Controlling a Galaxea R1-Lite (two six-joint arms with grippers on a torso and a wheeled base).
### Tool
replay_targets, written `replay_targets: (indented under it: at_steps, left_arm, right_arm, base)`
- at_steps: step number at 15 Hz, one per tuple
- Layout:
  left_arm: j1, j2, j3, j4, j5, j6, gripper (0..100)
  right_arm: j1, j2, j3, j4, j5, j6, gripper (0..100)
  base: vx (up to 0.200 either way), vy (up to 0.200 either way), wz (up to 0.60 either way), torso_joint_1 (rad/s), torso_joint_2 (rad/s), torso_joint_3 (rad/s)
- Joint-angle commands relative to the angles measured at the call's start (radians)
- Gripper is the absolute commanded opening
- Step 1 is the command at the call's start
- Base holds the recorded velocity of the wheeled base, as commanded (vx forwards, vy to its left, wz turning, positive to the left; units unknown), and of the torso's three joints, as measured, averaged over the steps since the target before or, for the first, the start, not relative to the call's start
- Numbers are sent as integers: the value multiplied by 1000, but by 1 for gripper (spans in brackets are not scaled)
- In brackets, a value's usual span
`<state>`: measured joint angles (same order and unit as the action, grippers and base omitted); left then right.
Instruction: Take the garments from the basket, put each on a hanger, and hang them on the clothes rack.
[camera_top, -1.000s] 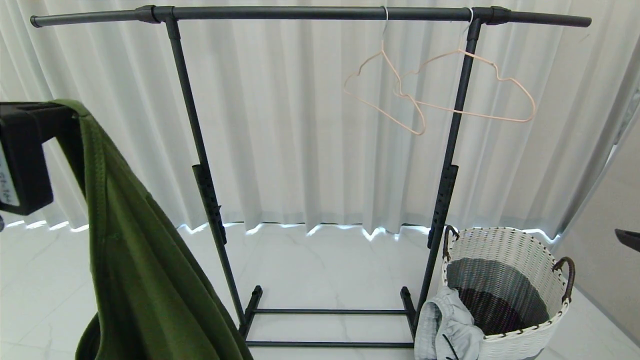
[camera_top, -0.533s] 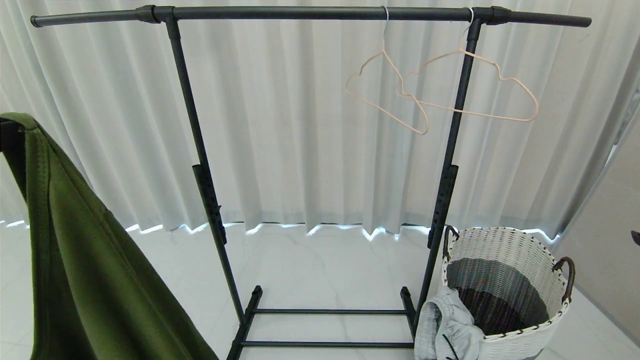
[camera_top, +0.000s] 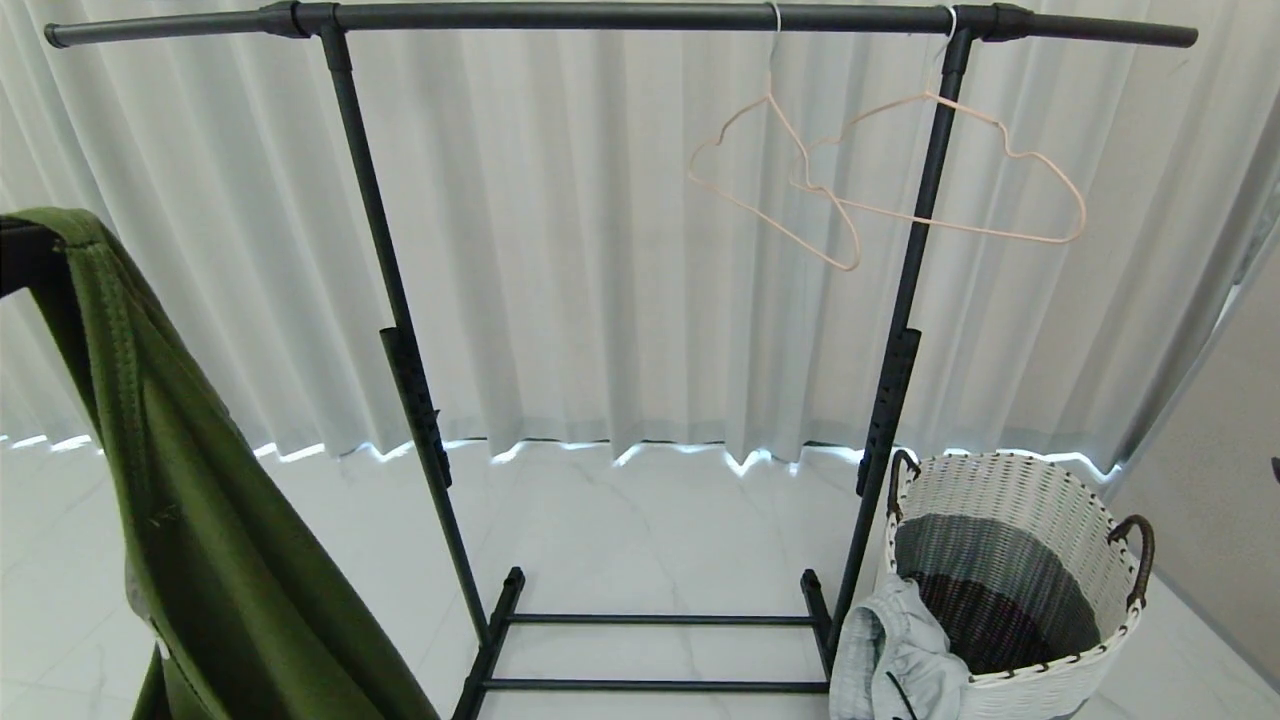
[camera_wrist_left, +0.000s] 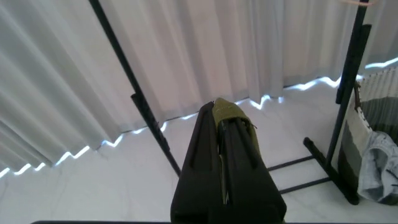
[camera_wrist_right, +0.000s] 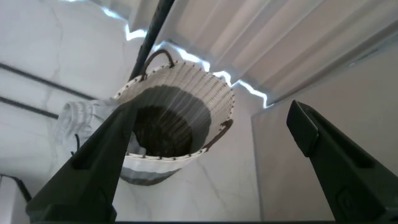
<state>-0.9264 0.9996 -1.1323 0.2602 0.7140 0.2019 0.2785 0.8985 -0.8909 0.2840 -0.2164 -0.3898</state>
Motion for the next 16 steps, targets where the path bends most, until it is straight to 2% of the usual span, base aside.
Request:
replay_targets:
  at_steps: [1,3,7,9,13,16]
  left_arm:
    - [1,-6,8,1,1,1,0]
    - [1,-7,17,1,1,-1,0]
    - [3,-7,23,-1,1,57,0]
    - [3,-4,25,-1,1,59,0]
    - [3,-2,25,-1,1,59,0]
    - [3,-6,25,-1,1,59,0]
  right_arm:
    - [1,-3,3,1,0,0,100]
    - [1,-3,6,1,0,0,100]
    - [1,-3,9,1,0,3,100]
    - [1,-3,10,1,0,6,100]
    - [1,-3,12,1,0,8,100]
    - [1,0,18,1,5,5,100]
  base:
    - [0,0,0,242,-80,-124]
    - [0,0,0,266,-310,-224]
    - [0,0,0,200,-634,-198]
    - [0,0,0,259,-479,-229]
    - [0,0,0,118,-487,-222]
    - [0,0,0,357,-417,-206]
